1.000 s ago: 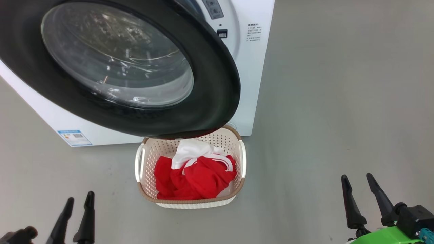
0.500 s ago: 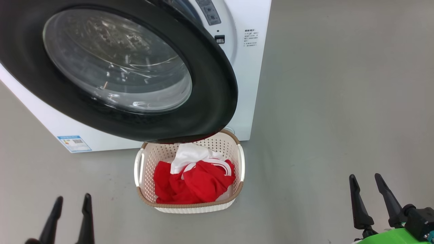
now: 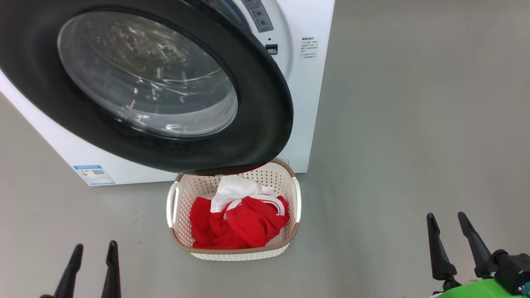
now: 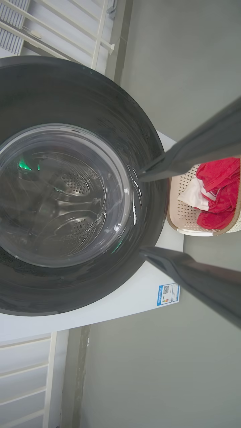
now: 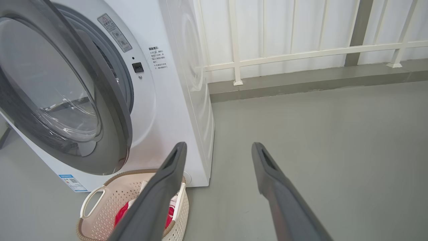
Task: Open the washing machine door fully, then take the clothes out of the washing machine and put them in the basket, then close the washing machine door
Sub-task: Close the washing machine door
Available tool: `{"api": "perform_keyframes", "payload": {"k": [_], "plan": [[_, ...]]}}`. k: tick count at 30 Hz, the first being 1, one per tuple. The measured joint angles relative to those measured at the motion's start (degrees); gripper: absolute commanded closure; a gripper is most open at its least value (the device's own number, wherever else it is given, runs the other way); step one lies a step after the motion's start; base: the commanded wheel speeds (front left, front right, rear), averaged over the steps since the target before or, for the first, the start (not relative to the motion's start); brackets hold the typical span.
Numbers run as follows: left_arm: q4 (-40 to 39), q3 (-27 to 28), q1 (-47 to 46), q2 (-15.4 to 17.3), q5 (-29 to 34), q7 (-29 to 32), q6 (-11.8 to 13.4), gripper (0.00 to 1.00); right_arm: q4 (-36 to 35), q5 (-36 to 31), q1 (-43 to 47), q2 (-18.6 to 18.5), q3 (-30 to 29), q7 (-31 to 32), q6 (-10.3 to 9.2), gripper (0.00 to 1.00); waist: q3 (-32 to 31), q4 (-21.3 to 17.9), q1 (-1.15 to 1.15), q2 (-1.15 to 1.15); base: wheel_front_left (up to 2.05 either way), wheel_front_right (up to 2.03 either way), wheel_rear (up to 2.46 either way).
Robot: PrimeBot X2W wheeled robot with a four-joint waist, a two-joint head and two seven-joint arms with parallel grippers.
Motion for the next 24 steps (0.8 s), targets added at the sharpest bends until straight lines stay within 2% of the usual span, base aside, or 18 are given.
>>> {"api": "perform_keyframes", "payload": {"k": [2,3,4,6,13,24], "plan": [[0.00,0.00,-0.01,-0.03,0.01,0.00,0.00,0.00,0.00,-0.01,0.00,0.00,0.02,0.00,0.00,0.00,0.03,0.11,0.00,0.00,0.00,0.00,0.00],[0.00,-0.10,-0.06,-0.18,0.02,0.00,0.00,0.00,-0.01,-0.01,-0.01,-0.01,0.24,0.00,0.00,0.17,0.10,0.44,0.00,0.00,0.00,0.00,0.00],[0.00,-0.10,-0.06,-0.18,0.02,0.00,0.00,0.00,-0.01,-0.01,-0.01,-0.01,0.24,0.00,0.00,0.59,0.10,0.44,0.00,0.00,0.00,0.00,0.00],[0.00,-0.30,-0.11,-0.49,0.03,0.00,0.00,0.00,0.01,-0.01,-0.01,-0.01,0.98,0.00,0.00,1.00,0.18,0.94,0.00,0.00,0.00,0.00,0.00],[-0.02,-1.70,-0.48,-2.61,0.03,0.00,0.00,0.00,1.04,0.48,-0.76,-0.03,4.65,0.00,0.00,1.00,0.33,3.99,0.00,0.00,0.00,0.00,0.00],[0.04,-4.71,-2.99,-3.64,-0.94,0.00,0.00,0.00,3.66,0.64,-12.94,-0.43,8.87,0.00,0.00,1.00,1.96,10.91,0.00,0.00,0.00,0.00,0.00]]}}
